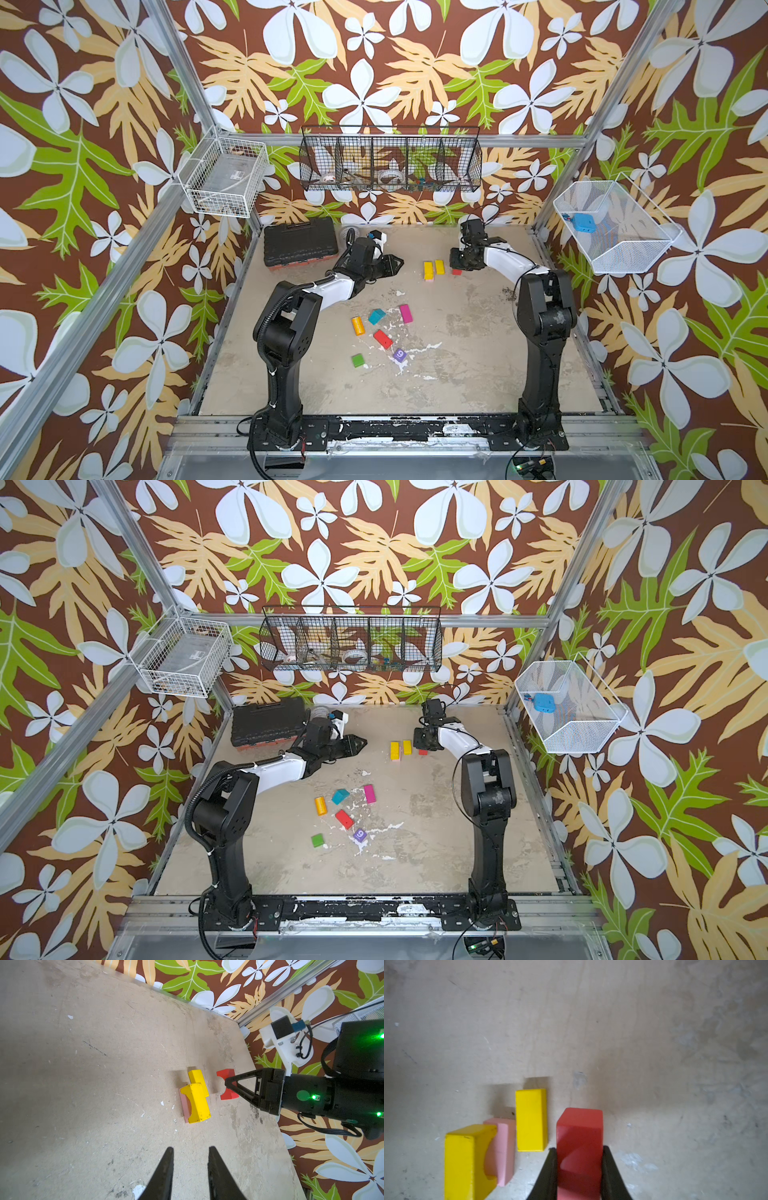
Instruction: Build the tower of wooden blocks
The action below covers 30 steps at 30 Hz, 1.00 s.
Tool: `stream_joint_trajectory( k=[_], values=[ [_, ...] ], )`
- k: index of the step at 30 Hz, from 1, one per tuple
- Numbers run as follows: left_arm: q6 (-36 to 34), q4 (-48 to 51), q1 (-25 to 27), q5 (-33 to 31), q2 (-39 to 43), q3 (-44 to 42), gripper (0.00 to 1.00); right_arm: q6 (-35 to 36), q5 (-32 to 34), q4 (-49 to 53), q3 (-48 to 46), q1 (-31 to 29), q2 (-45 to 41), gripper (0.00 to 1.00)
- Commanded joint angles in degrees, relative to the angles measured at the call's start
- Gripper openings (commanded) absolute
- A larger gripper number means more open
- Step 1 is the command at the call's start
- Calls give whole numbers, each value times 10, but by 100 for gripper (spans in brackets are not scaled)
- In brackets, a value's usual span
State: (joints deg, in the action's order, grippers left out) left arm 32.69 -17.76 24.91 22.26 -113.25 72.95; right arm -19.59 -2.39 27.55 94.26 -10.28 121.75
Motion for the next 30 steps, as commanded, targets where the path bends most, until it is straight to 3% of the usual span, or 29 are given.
stream_joint_trajectory(
  k=[1, 6, 10, 13, 18, 26, 30],
  values=[
    [-5, 4, 3, 16, -9, 11, 31, -12, 6, -12, -17, 3, -4, 23],
    [-7, 13, 12, 19, -24, 28, 31, -19, 28, 4, -6, 5, 25, 36],
    [-7, 17, 14, 22, -31, 33, 30, -22, 44, 9, -3, 5, 9, 51],
    [-8, 15, 14, 23, -32, 33, 30, -25, 58, 17, 10, 5, -6, 57],
    [-10, 17, 14, 24, -35, 39, 31, -19, 46, 30, 82, -3, 15, 52],
    [-16, 35, 14, 37, -62, 67, 30, -2, 14, 118, 316, -26, 182, 46],
    [-20, 38, 14, 36, -64, 69, 30, -1, -2, 119, 342, -29, 220, 44]
  ],
)
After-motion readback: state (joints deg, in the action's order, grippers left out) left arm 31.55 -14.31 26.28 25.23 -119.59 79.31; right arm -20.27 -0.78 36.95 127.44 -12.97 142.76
